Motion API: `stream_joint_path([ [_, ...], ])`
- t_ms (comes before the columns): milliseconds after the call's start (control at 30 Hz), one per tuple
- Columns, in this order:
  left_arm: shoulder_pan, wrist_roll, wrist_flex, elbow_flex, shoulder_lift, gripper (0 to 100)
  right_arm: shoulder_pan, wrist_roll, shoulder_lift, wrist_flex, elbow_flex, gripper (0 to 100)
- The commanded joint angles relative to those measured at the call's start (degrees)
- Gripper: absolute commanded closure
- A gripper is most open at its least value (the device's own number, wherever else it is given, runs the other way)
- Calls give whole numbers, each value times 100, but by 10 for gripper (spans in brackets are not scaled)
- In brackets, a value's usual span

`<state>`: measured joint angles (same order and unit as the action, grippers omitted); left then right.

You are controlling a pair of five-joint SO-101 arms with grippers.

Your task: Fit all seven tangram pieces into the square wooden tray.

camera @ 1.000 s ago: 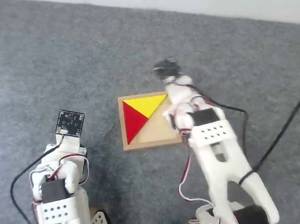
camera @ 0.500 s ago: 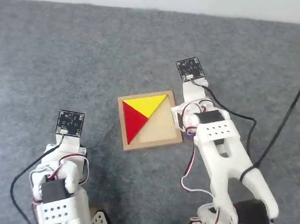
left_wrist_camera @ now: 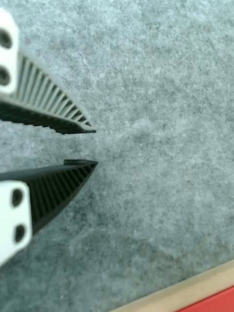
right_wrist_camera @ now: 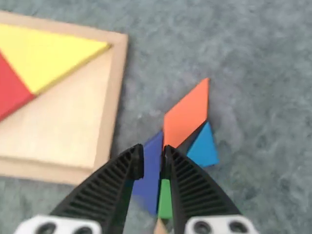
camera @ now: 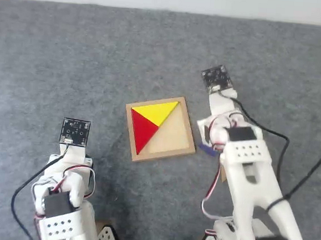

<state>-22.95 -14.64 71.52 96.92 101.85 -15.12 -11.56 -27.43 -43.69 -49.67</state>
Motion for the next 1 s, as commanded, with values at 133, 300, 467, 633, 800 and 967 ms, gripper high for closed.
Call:
stream_joint_path([
  [133, -53, -53, 35, -40, 70, 913, -101, 563, -514, -268, -273, 924],
  [300, -62, -53, 35, -40, 70, 913, -110, 615, -400, -831, -264, 795],
  [467, -62, -53, 35, -40, 70, 913, -585, 589, -84, -673, -264, 757],
  [633, -62, -53, 35, -40, 70, 913, -637, 580, 822, -251, -79, 755],
  [800, -62, -53, 35, -40, 70, 913, -549, 484, 1569, -374, 422, 756],
  [967, -62, -53, 35, -40, 70, 913, -541, 290, 1727, -426, 519, 757],
])
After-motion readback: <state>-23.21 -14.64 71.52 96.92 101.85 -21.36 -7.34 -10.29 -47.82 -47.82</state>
